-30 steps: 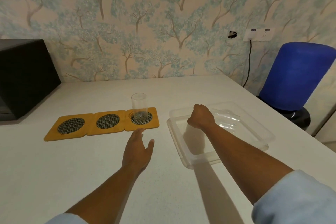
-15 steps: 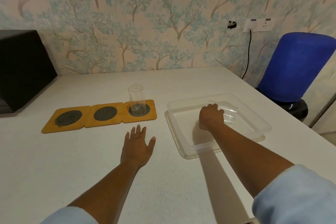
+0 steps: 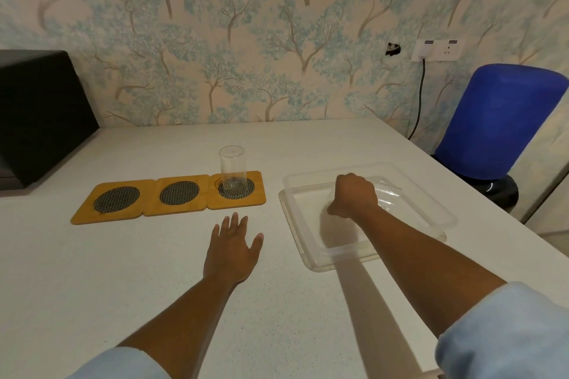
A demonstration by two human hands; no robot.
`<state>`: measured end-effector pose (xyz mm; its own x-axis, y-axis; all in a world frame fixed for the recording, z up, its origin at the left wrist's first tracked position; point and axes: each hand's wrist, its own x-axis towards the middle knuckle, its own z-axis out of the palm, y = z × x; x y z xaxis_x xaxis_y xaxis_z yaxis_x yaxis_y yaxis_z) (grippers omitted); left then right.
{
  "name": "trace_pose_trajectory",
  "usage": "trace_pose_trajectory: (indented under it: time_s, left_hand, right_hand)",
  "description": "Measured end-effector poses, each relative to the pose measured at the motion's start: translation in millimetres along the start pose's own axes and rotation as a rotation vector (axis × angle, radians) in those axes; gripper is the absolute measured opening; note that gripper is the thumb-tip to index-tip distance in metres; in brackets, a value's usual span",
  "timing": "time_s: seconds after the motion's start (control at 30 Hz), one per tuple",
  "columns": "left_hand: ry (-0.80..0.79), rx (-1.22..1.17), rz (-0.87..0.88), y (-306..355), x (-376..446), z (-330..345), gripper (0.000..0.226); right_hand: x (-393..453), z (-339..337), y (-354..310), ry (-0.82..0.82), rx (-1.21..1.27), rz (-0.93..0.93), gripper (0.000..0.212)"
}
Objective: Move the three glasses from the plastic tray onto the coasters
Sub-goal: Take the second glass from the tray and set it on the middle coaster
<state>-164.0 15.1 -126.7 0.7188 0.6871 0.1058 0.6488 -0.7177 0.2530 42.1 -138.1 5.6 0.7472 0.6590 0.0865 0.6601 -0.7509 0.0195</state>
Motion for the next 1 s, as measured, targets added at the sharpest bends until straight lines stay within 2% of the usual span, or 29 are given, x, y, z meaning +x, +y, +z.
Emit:
trace_pose_trajectory:
  time_s: [0.23,0.37,0.6,1.0]
  left_hand:
    - [-0.014,-0.014,0.004,-0.2,0.1,-2.1,0.084]
    - [-0.008,0.033,-0.021,-1.0,0.3,-5.8,0.079]
    - [0.043,0.019,-0.056,-29.1,-1.6,-20.6,0.076]
    - [0.054,-0.077,-0.081,-85.6,-8.8,-34.0,0.067]
  right_hand:
    - [5.5,-42.2,-34.3,0.212,0.486,0.043,0.056]
    - [6.2,-62.0,-63.2,0.265,0.738,0.057,0.067]
    - [8.0,-73.1,-117.2,0.19,1.08,-0.003,0.073]
    - [20.0,-49.4,-206.0,0.057,1.241,-0.102,0.068]
